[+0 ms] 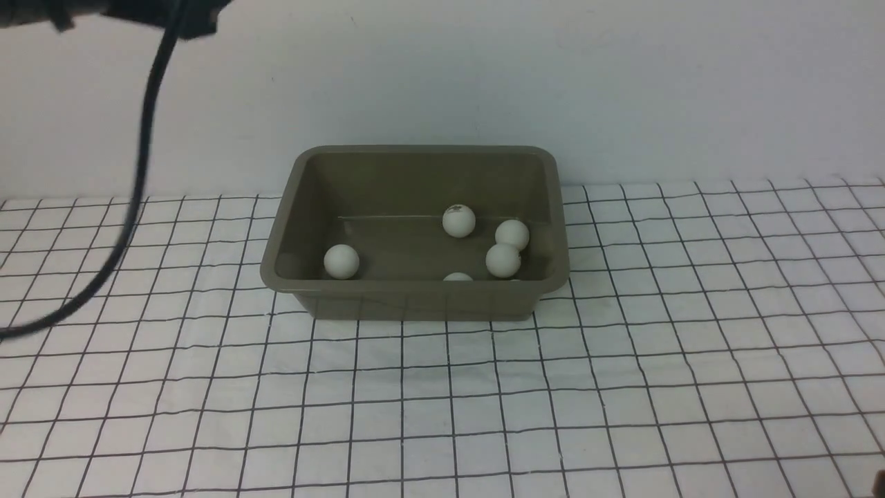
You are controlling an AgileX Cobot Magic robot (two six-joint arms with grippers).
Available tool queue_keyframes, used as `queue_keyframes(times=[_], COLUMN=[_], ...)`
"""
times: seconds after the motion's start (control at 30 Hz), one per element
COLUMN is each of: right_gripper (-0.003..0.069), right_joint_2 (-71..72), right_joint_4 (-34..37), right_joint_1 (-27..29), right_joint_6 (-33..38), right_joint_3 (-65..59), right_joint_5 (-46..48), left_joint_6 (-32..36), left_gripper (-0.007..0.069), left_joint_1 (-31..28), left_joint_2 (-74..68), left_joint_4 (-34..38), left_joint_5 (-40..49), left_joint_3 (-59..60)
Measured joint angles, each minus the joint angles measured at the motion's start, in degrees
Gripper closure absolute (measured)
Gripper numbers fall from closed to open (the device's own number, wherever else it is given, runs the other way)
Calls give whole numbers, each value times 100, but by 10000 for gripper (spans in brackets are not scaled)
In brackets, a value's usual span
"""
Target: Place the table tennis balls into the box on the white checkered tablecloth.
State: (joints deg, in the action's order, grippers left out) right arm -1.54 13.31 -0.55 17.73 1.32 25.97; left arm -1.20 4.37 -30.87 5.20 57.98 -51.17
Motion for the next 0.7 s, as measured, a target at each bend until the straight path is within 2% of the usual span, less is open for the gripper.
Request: queue_keyframes(times=[0.07, 0.17, 0.33, 0.53, 0.7], right_gripper=[197, 197, 197, 197, 197], right_joint_2=[0, 0, 0, 0, 0], right_joint_4=[0, 0, 0, 0, 0], right_joint_1=[0, 0, 0, 0, 0], right_joint_6=[0, 0, 0, 0, 0], right_joint_3=[0, 0, 0, 0, 0], right_joint_5=[0, 0, 0, 0, 0], left_joint_6=[-5, 120, 250, 437, 518], left_gripper=[132, 132, 132, 132, 132], left_joint_1=[0, 8, 8, 8, 14], left_joint_2=[759, 1794, 2230, 2280, 2403], left_joint_4=[-6, -6, -107, -346, -399], left_joint_5=[-475, -1868, -3002, -3563, -3609], left_joint_3=[853, 2297, 3506, 4447, 5006])
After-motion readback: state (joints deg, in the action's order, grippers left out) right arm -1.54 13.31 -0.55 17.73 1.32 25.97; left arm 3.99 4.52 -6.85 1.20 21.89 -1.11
